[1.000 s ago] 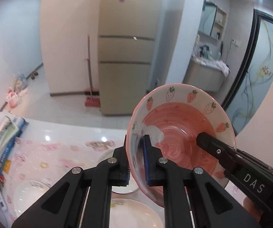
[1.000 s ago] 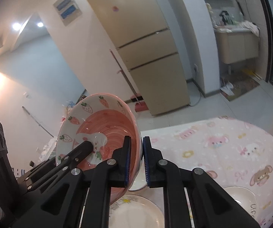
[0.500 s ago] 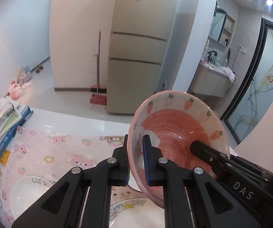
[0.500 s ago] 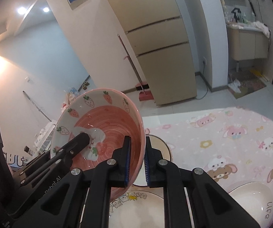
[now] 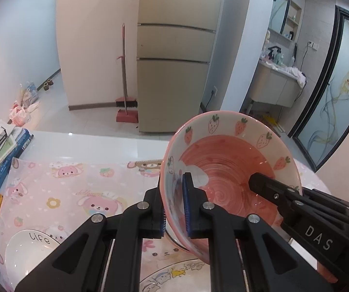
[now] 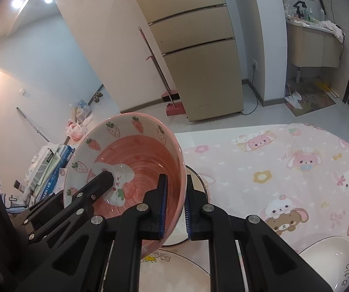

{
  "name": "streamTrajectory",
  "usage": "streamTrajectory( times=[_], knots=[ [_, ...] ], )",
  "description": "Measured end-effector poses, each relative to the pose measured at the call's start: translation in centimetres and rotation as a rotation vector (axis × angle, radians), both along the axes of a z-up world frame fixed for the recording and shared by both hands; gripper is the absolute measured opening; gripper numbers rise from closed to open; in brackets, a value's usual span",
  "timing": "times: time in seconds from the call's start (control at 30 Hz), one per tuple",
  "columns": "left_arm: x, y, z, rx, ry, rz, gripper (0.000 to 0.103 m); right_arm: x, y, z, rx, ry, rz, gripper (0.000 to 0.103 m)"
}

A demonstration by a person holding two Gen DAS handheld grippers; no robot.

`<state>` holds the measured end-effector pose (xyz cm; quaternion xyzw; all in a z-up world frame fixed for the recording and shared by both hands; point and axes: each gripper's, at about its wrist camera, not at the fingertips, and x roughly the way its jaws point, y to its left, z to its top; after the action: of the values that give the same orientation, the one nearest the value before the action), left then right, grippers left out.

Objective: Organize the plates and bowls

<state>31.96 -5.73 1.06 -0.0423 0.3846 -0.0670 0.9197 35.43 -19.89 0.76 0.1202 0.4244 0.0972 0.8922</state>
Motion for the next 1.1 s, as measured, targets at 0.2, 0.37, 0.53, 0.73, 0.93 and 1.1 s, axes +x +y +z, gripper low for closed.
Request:
streamTrajectory(
  times=[0.2,0.37,0.53,0.73,0.93,1.1],
  knots=[
    [0.9,-0.1,-1.8,0.014,0.053,0.002,0.009,0.8,0.6,-1.7,-0.044,0.038,0.0,0.014],
    [1.2,-0.3,-2.8,0.025,0.072,-0.002,0.01,1.3,1.0,-2.8,-0.076,0.059,0.007,0.014],
    [1.7,-0.3,-3.4,0.041,0.079,-0.017,0.01,1.4,1.6,-3.5,-0.134,0.054,0.014,0.014],
    [1.9,-0.6,-3.9,0.07,0.052,-0.028,0.011,1.3,2.4,-4.0,-0.213,0.002,0.054,0.015],
    [1.7,-0.8,-4.3,0.094,0.002,-0.049,0.011,1.0,3.0,-4.3,-0.277,-0.06,0.1,0.016],
    [1.8,-0.9,-4.4,0.097,-0.006,-0.05,0.011,0.9,3.3,-4.2,-0.307,-0.078,0.116,0.017]
  ],
)
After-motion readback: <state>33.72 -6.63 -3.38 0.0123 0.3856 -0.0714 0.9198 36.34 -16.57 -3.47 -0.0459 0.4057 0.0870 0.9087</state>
